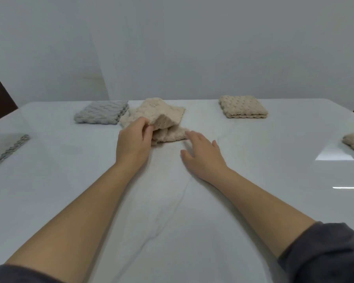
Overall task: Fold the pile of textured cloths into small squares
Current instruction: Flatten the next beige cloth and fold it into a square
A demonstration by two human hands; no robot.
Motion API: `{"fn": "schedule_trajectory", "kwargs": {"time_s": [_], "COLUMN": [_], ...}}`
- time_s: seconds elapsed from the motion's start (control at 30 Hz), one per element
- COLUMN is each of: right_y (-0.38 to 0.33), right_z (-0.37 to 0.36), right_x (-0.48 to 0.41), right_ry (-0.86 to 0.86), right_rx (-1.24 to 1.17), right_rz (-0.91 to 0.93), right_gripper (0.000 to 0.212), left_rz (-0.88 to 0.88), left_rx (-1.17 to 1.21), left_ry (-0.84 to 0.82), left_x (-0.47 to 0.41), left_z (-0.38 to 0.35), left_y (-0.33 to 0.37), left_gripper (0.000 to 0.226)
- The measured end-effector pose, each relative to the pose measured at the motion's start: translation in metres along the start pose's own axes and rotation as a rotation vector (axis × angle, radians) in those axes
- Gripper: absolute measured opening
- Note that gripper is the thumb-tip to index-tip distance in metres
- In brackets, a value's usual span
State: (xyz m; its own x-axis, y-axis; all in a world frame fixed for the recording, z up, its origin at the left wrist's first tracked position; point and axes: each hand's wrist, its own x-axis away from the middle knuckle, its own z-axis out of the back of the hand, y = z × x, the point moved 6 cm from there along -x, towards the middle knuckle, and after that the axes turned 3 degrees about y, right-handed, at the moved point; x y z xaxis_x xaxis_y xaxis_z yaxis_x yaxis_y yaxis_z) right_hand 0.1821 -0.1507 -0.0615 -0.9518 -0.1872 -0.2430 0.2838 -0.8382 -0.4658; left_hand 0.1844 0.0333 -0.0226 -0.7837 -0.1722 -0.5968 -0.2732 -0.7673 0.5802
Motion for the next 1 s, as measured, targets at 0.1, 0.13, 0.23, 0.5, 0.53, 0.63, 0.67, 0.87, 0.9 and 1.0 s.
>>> {"fn": "schedule_trajectory", "kwargs": {"time_s": [0.1, 0.13, 0.23, 0.5, 0.53, 0.63, 0.67, 0.87, 0.9, 1.0], "right_y": [-0.007, -0.012, -0.021, -0.019, -0.018, -0.013, -0.012, -0.021, -0.021, -0.016], "right_z": [0.012, 0.017, 0.036, 0.081, 0.084, 0.088, 0.088, 0.081, 0.080, 0.088], "right_x": [0.000, 0.000, 0.003, 0.050, 0.061, 0.092, 0.104, 0.154, 0.161, 0.166], "right_ry": [0.153, 0.194, 0.294, 0.276, 0.244, 0.101, 0.021, -0.484, -0.580, -0.584], "right_rx": [-0.073, -0.086, -0.135, -0.160, -0.142, -0.025, 0.016, -0.047, -0.144, -0.401], "right_rz": [0.031, 0.052, 0.093, 0.119, 0.136, 0.203, 0.215, 0.203, 0.136, -0.019], "right_gripper": [0.076, 0.078, 0.057, 0.005, 0.005, 0.007, 0.008, 0.017, 0.023, 0.036], "left_rz": [-0.051, -0.073, -0.075, 0.078, 0.090, 0.085, 0.084, 0.112, 0.145, 0.228], "left_rx": [0.197, 0.241, 0.363, 0.432, 0.369, 0.208, 0.181, 0.136, 0.145, 0.118], "left_ry": [-0.059, -0.081, -0.126, -0.192, -0.232, -0.380, -0.434, -0.705, -0.736, -0.770], "left_x": [0.002, 0.002, 0.006, 0.038, 0.048, 0.080, 0.092, 0.127, 0.131, 0.136], "left_z": [0.013, 0.018, 0.032, 0.064, 0.064, 0.063, 0.064, 0.078, 0.080, 0.087], "left_y": [0.023, 0.032, 0.055, 0.065, 0.061, 0.051, 0.052, 0.056, 0.057, 0.060], "left_gripper": [0.013, 0.013, 0.017, 0.020, 0.018, 0.011, 0.012, 0.028, 0.029, 0.041]}}
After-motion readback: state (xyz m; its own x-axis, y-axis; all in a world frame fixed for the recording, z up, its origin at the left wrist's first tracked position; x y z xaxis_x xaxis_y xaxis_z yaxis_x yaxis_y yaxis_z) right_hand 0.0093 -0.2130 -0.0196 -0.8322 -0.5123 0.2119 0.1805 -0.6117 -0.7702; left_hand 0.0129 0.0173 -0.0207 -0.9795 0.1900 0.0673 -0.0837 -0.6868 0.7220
